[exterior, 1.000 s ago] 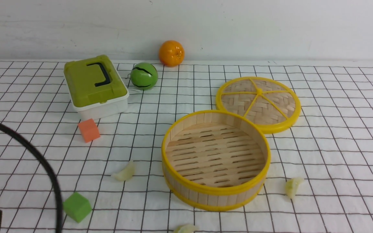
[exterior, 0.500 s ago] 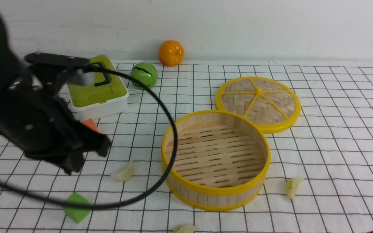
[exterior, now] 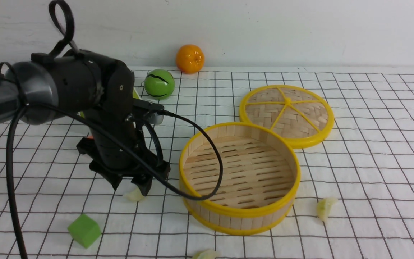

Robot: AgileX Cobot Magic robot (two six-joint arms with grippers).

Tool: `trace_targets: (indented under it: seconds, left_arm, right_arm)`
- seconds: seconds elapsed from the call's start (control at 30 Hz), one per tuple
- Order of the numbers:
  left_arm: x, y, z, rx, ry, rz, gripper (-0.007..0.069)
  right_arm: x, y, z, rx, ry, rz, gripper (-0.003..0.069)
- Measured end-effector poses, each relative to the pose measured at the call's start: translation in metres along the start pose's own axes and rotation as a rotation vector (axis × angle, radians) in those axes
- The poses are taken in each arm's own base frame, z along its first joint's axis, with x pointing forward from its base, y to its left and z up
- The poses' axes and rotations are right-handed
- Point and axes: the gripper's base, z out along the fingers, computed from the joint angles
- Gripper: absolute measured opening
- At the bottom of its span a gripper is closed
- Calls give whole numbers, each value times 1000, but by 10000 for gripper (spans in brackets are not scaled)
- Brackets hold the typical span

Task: Put the dumplings into the steamer on the table with the white tablecloth.
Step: 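Reach for and grasp a dumpling on the table with the left gripper, then place the dumpling into the bamboo steamer basket with the left gripper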

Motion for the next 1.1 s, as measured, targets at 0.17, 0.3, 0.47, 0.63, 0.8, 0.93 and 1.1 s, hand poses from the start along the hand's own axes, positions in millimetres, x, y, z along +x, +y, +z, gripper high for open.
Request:
trace_targets:
  seconds: [0.17, 0.3, 0.47, 0.63, 0.8, 0.93, 1.1]
  left_arm:
    - [-7, 2, 19, -33, -23, 33, 451]
    - [-9, 1, 39, -43, -5, 48, 420]
    - [-9, 0, 59, -44, 16, 51, 344]
    - [-11, 0, 59, -46, 10, 39, 249]
    - [-29, -1, 8, -61, -24, 4, 250]
    - [-52, -24, -63, 17, -190, -17, 250]
    - [-68, -94, -103, 163, -306, 76, 250]
  right_arm:
    - [0, 0, 0, 4, -5, -5, -14]
    - [-1, 0, 0, 5, -11, -7, -12]
    - [-1, -1, 0, 10, -16, -14, -7]
    - [-2, -1, 0, 11, -16, -18, -4]
    - [-2, -1, 0, 13, -20, -19, -1]
    - [-4, -2, 0, 24, -41, -23, 0]
    - [-5, -3, 0, 32, -60, -22, 5]
